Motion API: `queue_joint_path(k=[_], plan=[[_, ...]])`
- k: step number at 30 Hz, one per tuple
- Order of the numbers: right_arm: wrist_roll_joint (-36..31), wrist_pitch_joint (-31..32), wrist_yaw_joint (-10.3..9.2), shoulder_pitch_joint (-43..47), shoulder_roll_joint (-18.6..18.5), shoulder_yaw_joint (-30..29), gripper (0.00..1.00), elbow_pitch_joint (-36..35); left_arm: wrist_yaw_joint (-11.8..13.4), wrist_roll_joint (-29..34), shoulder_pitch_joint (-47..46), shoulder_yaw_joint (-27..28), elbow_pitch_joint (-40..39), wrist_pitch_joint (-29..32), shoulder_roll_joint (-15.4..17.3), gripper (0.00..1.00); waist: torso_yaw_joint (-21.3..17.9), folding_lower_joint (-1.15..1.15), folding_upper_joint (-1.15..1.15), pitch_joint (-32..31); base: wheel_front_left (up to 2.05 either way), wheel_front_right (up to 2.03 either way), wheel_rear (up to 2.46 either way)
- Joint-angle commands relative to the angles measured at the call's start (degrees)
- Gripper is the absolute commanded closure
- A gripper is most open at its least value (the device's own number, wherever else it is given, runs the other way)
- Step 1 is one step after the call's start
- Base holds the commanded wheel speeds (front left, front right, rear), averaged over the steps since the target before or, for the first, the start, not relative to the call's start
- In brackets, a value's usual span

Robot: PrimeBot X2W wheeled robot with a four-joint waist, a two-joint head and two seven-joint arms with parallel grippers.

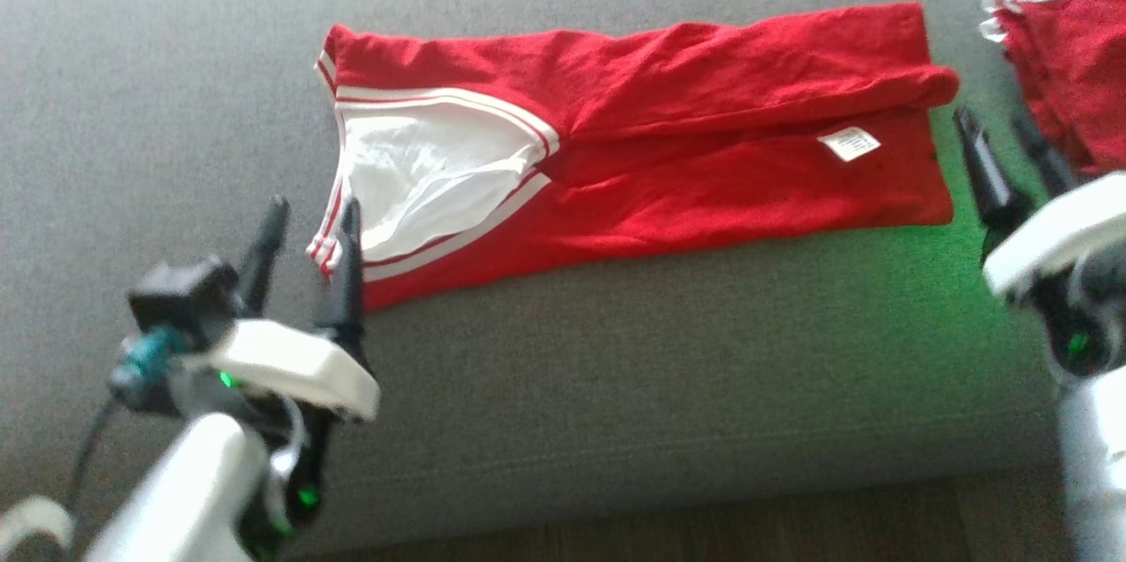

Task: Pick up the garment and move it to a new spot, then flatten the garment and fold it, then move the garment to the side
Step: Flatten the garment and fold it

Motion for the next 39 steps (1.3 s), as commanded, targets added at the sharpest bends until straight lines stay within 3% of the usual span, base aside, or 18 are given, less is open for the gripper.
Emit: queue_joint_path(k=[1, 7, 13, 27, 39], plan=[[-1.79, -1.68, -0.01, 2.99, 1.12, -0.84, 0.0, -3.17, 0.75, 0.1, 0.58, 1.72, -2.27, -1.29, -0.18, 0.0, -0.66, 0.01, 0.0, -1.72, 0.0, 0.0, 0.0], [-7.41, -3.92, -0.01, 11.22, 8.29, -4.32, 0.0, -7.58, 0.87, 0.66, 6.27, -0.28, -0.66, -3.71, -3.29, 0.0, -2.28, 0.01, 0.0, -4.06, 0.0, 0.0, 0.0], [-9.28, -3.89, -0.01, 12.05, 10.71, -6.54, 0.0, -8.18, 0.93, 3.71, 7.85, -0.9, -0.3, -4.75, -5.7, 0.0, -2.57, 0.01, 0.0, -5.45, 0.0, 0.0, 0.0], [-12.48, -4.22, -0.01, 6.54, 10.95, -8.33, 0.0, -5.01, 0.98, 12.92, 9.73, 1.2, -5.85, -4.99, -9.6, 0.0, 0.75, 0.01, 0.0, -3.97, 0.0, 0.0, 0.0], [-17.77, -0.01, -0.01, -10.06, 7.93, -14.24, 0.0, 9.92, -1.8, 16.89, 7.87, 0.52, -5.25, -5.0, -11.63, 0.0, 3.31, 0.01, 0.0, -0.01, 0.0, 0.0, 0.0]])
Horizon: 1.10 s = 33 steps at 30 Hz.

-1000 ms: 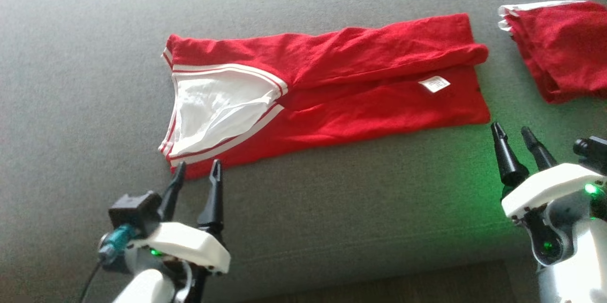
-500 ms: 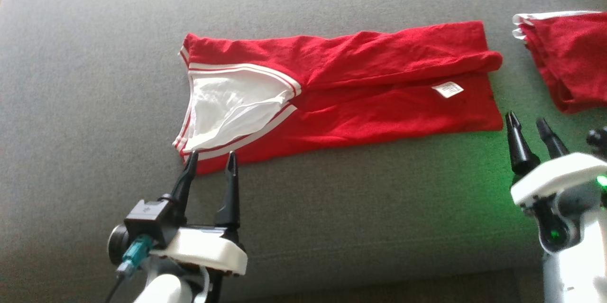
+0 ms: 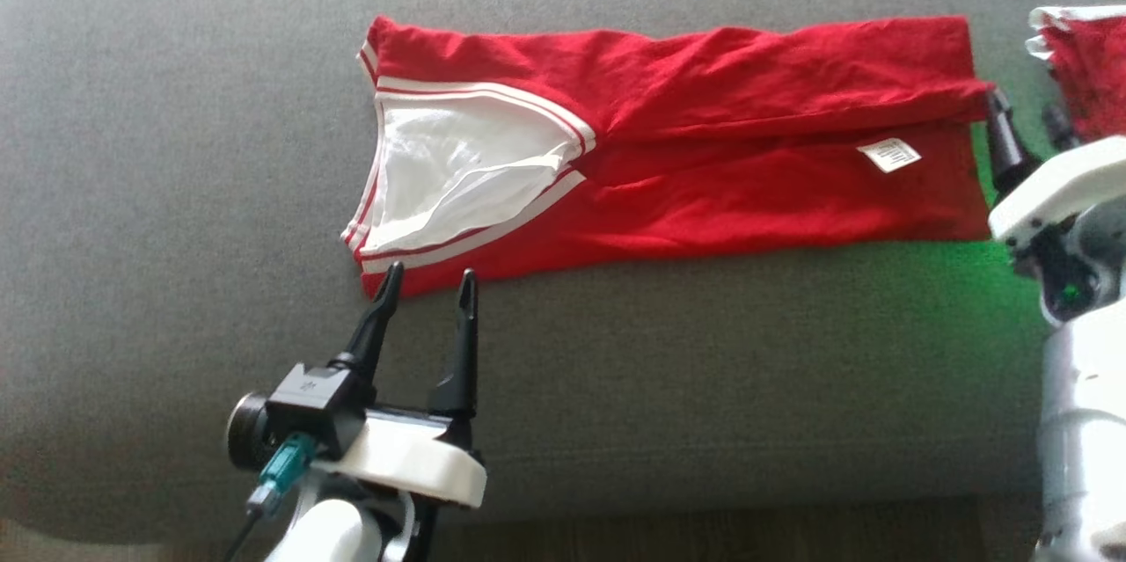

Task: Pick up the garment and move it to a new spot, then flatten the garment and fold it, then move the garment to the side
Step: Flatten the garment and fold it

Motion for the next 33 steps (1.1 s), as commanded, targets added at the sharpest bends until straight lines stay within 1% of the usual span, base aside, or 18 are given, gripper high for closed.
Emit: queue_joint_path(k=[1, 6, 12, 19, 26, 27, 28, 30, 31, 32, 33], plan=[[-2.09, 0.16, -0.01, -3.54, -0.94, -0.24, 0.0, 0.12, -0.69, 0.98, -2.79, 1.45, -1.16, -0.69, -0.22, 0.0, 0.43, -0.01, 0.0, 1.06, 0.0, 0.0, 0.0], [-7.09, 0.52, -0.01, -8.71, -1.16, -2.34, 0.0, 6.97, -1.77, 1.7, -3.94, 1.26, 0.04, -0.7, -1.11, 0.0, 0.66, -0.01, 0.0, 2.94, 0.0, 0.0, 0.0], [-9.43, 1.8, -0.01, -9.22, -0.79, -1.26, 0.0, 10.86, -2.59, 2.14, -4.36, 1.72, 0.74, -0.7, -1.94, 0.0, 0.6, -0.01, 0.0, 3.4, 0.0, 0.0, 0.0], [-7.83, 2.53, -0.01, -6.73, 0.16, 0.37, 0.0, 10.76, -3.17, 2.51, -3.85, 2.41, 1.16, -0.7, -2.14, 0.0, -0.12, -0.01, 0.0, 2.65, 0.0, 0.0, 0.0], [-4.79, 4.46, -0.01, -3.97, 1.56, 3.93, 0.0, 11.19, -3.89, 2.45, -3.43, 2.6, 1.57, -0.7, -2.49, 0.0, -0.82, -0.01, 0.0, 1.52, 0.0, 0.0, 0.0], [-4.52, 4.53, -0.01, -3.78, 1.62, 4.17, 0.06, 11.23, -3.99, 2.39, -3.44, 2.64, 1.58, -0.7, -2.49, 0.0, -0.8, -0.01, 0.0, 1.41, 0.0, 0.0, 0.0], [-4.26, 4.54, -0.01, -3.65, 1.66, 4.29, 0.14, 11.27, -4.09, 2.34, -3.46, 2.7, 1.56, -0.7, -2.47, 0.0, -0.75, -0.01, 0.0, 1.31, 0.0, 0.0, 0.0], [-3.61, 4.7, -0.01, -3.62, 1.71, 4.41, 0.35, 11.49, -4.2, 2.26, -3.48, 2.86, 1.45, -0.7, -2.43, 0.0, -0.57, -0.01, 0.0, 1.24, 0.0, 0.0, 0.0], [-3.28, 4.72, -0.01, -3.71, 1.68, 4.39, 0.43, 11.61, -4.24, 2.25, -3.49, 2.92, 1.41, -0.7, -2.41, 0.0, -0.45, -0.01, 0.0, 1.23, 0.0, 0.0, 0.0], [-3.07, 4.68, -0.01, -3.83, 1.51, 4.39, 0.5, 11.77, -4.29, 2.27, -3.51, 2.94, 1.39, -0.7, -2.38, 0.0, -0.29, -0.01, 0.0, 1.26, 0.0, 0.0, 0.0], [-2.96, 4.6, -0.01, -3.91, 1.29, 4.48, 0.52, 11.94, -4.37, 2.29, -3.53, 2.91, 1.4, -0.7, -2.38, 0.0, -0.12, -0.01, 0.0, 1.27, 0.0, 0.0, 0.0]])
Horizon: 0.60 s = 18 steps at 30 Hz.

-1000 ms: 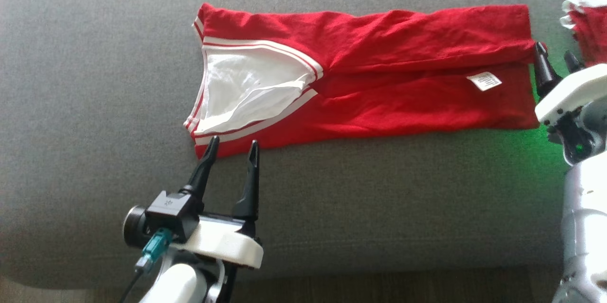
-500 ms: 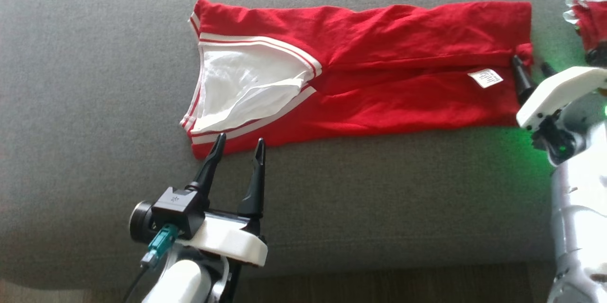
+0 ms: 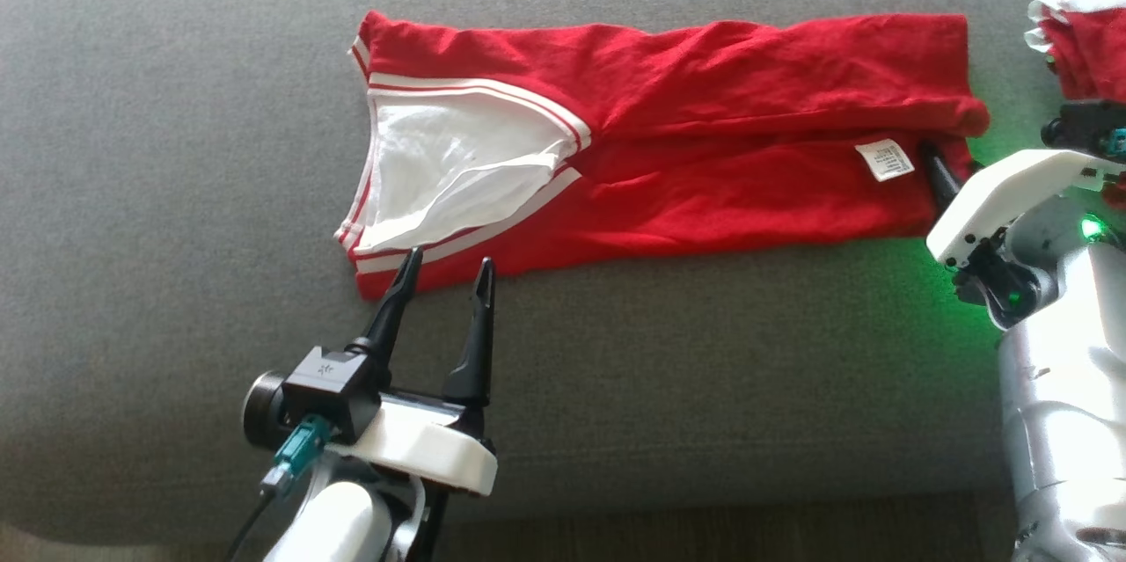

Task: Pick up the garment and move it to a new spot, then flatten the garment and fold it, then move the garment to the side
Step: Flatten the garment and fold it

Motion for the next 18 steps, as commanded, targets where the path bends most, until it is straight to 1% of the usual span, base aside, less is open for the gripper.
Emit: queue_joint_path(k=[1, 3, 10, 11, 12, 13, 18], plan=[[0.31, 0.36, -0.01, 0.93, 0.9, 1.63, 0.57, -0.24, -0.17, 0.43, -1.16, 2.28, -1.74, -0.7, -0.09, 0.0, 0.25, 0.0, 0.0, 0.02, 0.0, 0.0, 0.0], [0.45, -0.1, -0.01, 0.9, 0.38, 1.64, 1.0, -0.05, -0.31, 0.48, -1.16, 2.15, -1.63, -0.7, -0.15, 0.0, 0.66, 0.0, 0.0, 0.01, 0.0, 0.0, 0.0], [0.23, -2.42, -0.01, 1.28, -1.76, 0.37, 1.0, 0.79, -0.45, 0.56, -0.82, 2.42, -1.31, -0.7, -0.56, 0.0, 1.0, 0.0, 0.0, -0.59, 0.0, 0.0, 0.0], [0.06, -2.82, -0.01, 1.24, -2.0, -0.28, 0.73, 0.97, -0.49, 0.59, -0.74, 2.44, -1.29, -0.7, -0.63, 0.0, 0.91, 0.0, 0.0, -0.74, 0.0, 0.0, 0.0], [-0.32, -3.12, -0.01, 1.19, -2.27, -0.83, 0.11, 1.17, -0.57, 0.64, -0.69, 2.42, -1.31, -0.7, -0.68, 0.0, 0.82, 0.0, 0.0, -0.88, 0.0, 0.0, 0.0], [-0.77, -3.4, -0.01, 1.12, -2.59, -1.52, 0.0, 1.33, -0.67, 0.72, -0.66, 2.4, -1.34, -0.7, -0.71, 0.0, 0.73, 0.0, 0.0, -1.01, 0.0, 0.0, 0.0], [-2.17, -5.13, -0.01, 0.08, -3.16, -5.12, 0.0, 0.13, -0.74, 0.98, -0.3, 2.66, -1.56, -0.7, -0.58, 0.0, 0.16, 0.0, 0.0, -1.28, 0.0, 0.0, 0.0]])
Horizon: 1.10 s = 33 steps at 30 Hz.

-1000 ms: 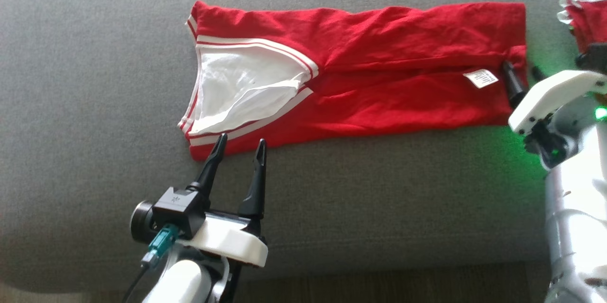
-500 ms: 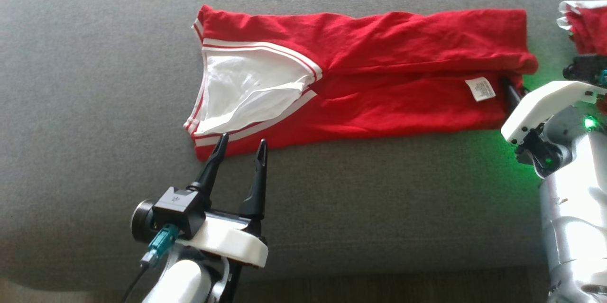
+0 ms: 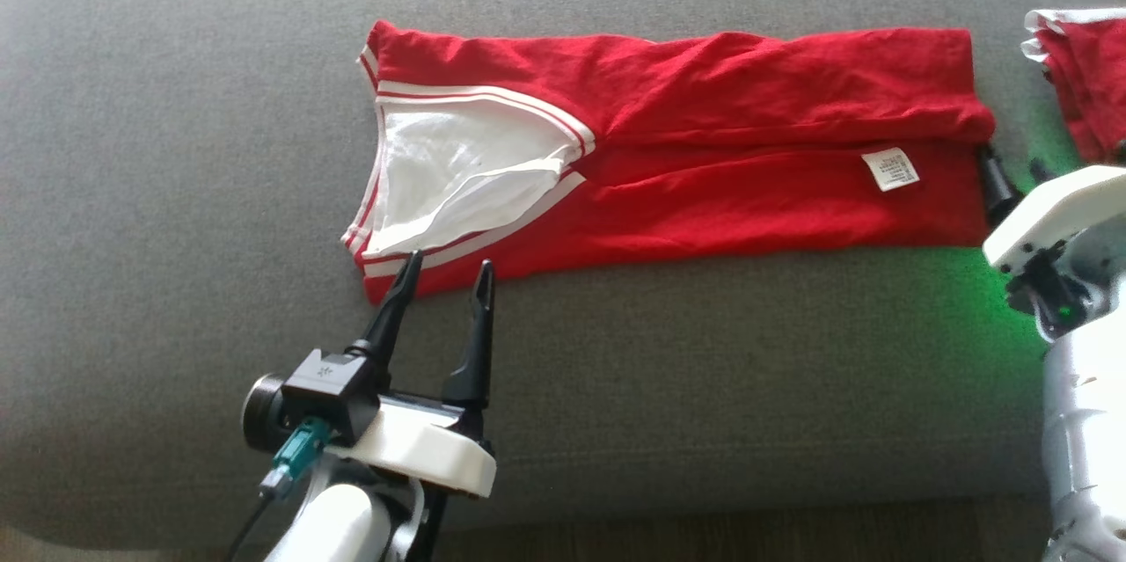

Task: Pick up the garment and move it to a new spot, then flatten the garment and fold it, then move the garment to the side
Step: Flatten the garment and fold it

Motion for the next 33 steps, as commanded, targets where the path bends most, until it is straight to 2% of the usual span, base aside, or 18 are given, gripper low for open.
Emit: queue_joint_path(k=[1, 8, 20, 21, 22, 24, 25, 29, 33], plan=[[-0.46, -1.16, -0.02, -0.51, -0.55, 0.06, 0.0, -2.9, -0.08, 0.55, -0.56, 2.35, -1.86, -0.7, 0.01, 0.0, -0.26, 0.0, 0.0, 0.03, 0.0, 0.0, 0.0], [-0.46, -2.16, -0.02, -2.68, 1.62, -1.71, 0.0, -5.77, -0.44, 1.1, -0.67, 1.97, -2.12, -0.7, -0.09, 0.0, 0.06, 0.0, 0.0, 0.68, 0.0, 0.0, 0.0], [-4.44, 0.49, -0.02, -2.82, 3.63, -2.97, 0.0, -0.4, -0.57, 1.12, -1.5, 2.02, -1.84, -0.7, -0.2, 0.0, 1.85, 0.0, 0.0, 2.22, 0.0, 0.0, 0.0], [-4.87, 0.87, -0.02, -2.86, 3.7, -3.08, 0.14, 0.11, -0.6, 1.09, -1.59, 2.01, -1.84, -0.7, -0.33, 0.0, 1.94, 0.0, 0.0, 2.29, 0.0, 0.0, 0.0], [-5.22, 1.1, -0.02, -2.93, 3.77, -3.18, 0.33, 0.47, -0.64, 1.07, -1.68, 2.01, -1.84, -0.7, -0.45, 0.0, 2.0, 0.0, 0.0, 2.36, 0.0, 0.0, 0.0], [-5.87, 1.61, -0.02, -2.98, 3.91, -3.15, 0.81, 0.98, -0.69, 1.02, -1.81, 2.13, -1.83, -0.7, -0.62, 0.0, 2.02, 0.0, 0.0, 2.39, 0.0, 0.0, 0.0], [-6.0, 1.71, -0.02, -2.99, 3.98, -3.18, 1.0, 1.05, -0.72, 1.01, -1.82, 2.21, -1.81, -0.7, -0.68, 0.0, 1.99, 0.0, 0.0, 2.35, 0.0, 0.0, 0.0], [-6.02, 2.38, -0.02, -2.56, 3.96, -2.92, 1.0, 0.85, -0.77, 0.97, -1.61, 2.56, -1.75, -0.7, -0.92, 0.0, 1.75, 0.0, 0.0, 1.99, 0.0, 0.0, 0.0], [-6.36, 1.19, -0.02, -2.14, 2.31, -3.16, 1.0, -0.92, -0.94, 1.0, -1.33, 2.83, -1.7, -0.7, -1.1, 0.0, 1.26, 0.0, 0.0, 1.44, 0.0, 0.0, 0.0]])
